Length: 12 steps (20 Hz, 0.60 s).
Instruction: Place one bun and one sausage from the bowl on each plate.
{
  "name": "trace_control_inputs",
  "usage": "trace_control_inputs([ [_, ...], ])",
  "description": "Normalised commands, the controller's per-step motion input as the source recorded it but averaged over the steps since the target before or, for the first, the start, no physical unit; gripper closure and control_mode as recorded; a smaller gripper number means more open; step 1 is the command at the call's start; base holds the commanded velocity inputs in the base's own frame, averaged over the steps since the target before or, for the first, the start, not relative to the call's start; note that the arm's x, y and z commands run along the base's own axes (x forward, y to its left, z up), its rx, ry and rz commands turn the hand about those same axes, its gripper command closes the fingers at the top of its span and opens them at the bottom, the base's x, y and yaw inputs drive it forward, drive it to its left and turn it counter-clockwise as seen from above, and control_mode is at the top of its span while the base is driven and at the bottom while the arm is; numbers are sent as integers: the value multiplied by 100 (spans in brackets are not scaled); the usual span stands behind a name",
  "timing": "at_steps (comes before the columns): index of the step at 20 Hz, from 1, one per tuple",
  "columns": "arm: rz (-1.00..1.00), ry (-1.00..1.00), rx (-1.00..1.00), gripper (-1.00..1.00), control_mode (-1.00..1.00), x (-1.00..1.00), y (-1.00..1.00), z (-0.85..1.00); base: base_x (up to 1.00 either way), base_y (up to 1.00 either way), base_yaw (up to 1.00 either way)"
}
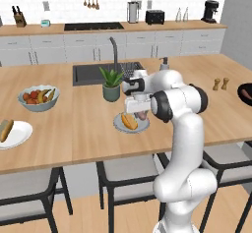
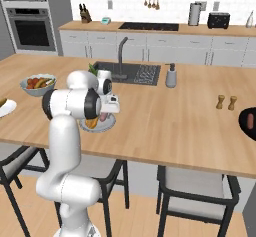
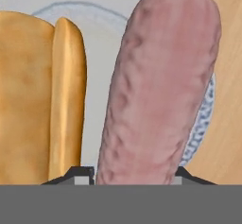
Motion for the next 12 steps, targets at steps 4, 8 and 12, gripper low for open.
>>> trace_control_inputs([
  [4, 3, -9, 2, 100, -100, -3, 10, -1, 0, 0, 0],
  [8, 6, -1, 4, 100, -100, 0, 16, -17, 0, 0, 0],
  [12, 3, 0, 0, 100, -100, 2, 2, -21, 0, 0, 0],
])
